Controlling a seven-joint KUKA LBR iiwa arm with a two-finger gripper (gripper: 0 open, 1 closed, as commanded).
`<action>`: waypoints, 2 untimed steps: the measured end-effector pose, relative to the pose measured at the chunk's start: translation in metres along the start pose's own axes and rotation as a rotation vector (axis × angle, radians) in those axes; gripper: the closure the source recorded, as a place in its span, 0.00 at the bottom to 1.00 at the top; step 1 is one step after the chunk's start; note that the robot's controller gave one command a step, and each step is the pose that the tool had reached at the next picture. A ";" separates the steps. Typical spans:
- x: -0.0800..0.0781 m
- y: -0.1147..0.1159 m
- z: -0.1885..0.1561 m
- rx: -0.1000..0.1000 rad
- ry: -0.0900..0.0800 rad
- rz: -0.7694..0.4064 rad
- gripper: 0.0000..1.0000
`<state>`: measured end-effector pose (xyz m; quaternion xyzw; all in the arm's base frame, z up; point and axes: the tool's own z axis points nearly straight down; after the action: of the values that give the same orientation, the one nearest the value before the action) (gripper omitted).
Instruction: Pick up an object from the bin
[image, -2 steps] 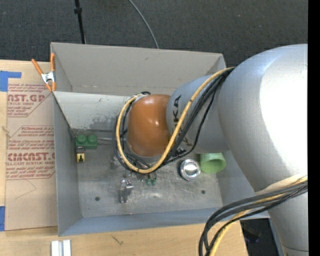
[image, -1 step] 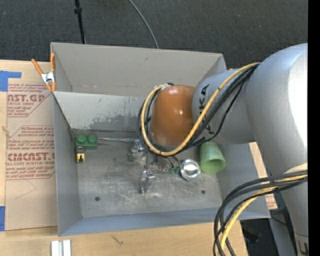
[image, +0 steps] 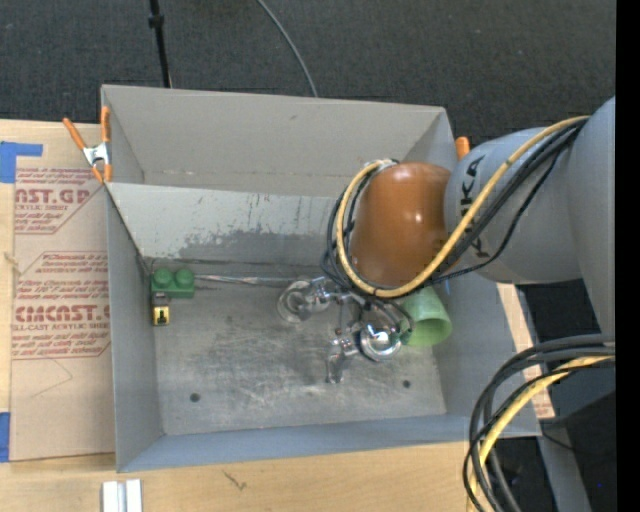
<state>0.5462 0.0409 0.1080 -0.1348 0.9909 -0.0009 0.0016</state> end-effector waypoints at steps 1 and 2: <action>0.017 -0.081 0.036 -0.002 -0.007 -0.042 0.00; 0.028 -0.028 0.035 -0.001 -0.008 -0.075 0.00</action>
Offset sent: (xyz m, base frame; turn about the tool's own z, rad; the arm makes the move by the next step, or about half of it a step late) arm 0.0031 -0.0811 -0.0380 -0.0476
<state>0.5269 0.0062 0.0728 -0.1717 0.9851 0.0000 0.0053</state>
